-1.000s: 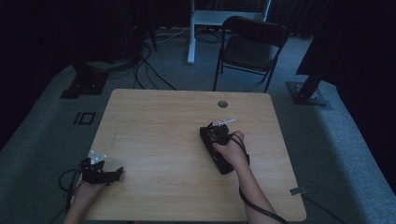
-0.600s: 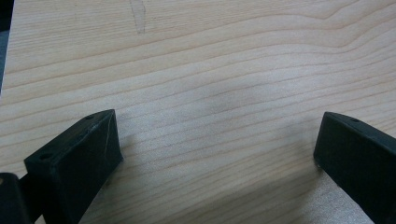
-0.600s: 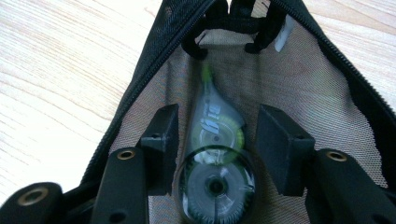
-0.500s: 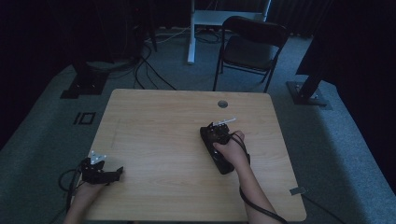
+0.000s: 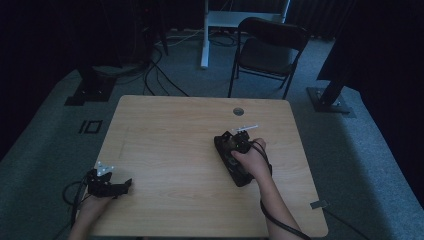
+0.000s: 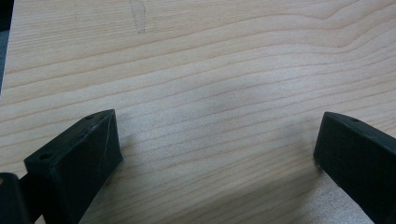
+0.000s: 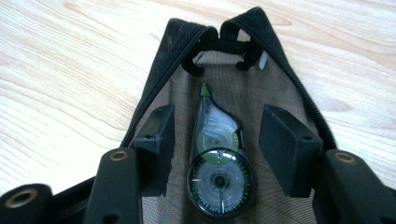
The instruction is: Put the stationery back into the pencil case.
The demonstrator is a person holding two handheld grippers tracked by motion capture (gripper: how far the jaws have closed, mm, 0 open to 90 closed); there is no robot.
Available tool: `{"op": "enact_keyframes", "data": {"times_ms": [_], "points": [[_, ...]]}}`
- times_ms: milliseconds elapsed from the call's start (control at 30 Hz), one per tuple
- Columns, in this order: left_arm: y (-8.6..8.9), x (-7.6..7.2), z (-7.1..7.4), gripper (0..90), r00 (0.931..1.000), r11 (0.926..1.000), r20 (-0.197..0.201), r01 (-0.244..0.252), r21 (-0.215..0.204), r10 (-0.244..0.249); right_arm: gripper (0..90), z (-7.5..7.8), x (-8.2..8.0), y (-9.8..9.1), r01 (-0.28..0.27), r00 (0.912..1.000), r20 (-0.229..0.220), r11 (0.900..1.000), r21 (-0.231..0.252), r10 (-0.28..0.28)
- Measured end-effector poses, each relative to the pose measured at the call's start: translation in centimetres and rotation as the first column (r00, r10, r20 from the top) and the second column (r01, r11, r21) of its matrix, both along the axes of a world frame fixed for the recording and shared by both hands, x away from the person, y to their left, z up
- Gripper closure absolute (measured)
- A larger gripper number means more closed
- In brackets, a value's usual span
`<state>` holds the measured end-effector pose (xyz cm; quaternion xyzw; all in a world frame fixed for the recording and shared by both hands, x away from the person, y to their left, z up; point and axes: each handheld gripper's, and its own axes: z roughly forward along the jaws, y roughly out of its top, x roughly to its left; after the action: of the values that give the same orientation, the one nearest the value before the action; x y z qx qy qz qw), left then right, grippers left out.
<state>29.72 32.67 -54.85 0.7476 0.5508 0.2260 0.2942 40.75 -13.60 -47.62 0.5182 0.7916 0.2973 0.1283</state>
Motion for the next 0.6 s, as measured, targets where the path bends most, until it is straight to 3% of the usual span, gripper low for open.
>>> {"op": "enact_keyframes", "data": {"times_ms": [467, 600], "points": [[0.0, 0.0, 0.0, 0.7, 1.0, 1.0, 0.0, 0.0, 0.0, 0.0, 45.6, 1.3, -1.0, -1.3, -0.015, 0.9985, 0.054, 0.9986, 0.051, 0.013], [0.0, 0.0, 0.0, 0.7, 1.0, 1.0, 0.0, 0.0, 0.0, 0.0, 44.0, 2.0, -1.5, -2.2, -0.011, 0.9961, 0.088, 0.9974, 0.071, 0.005]]}}
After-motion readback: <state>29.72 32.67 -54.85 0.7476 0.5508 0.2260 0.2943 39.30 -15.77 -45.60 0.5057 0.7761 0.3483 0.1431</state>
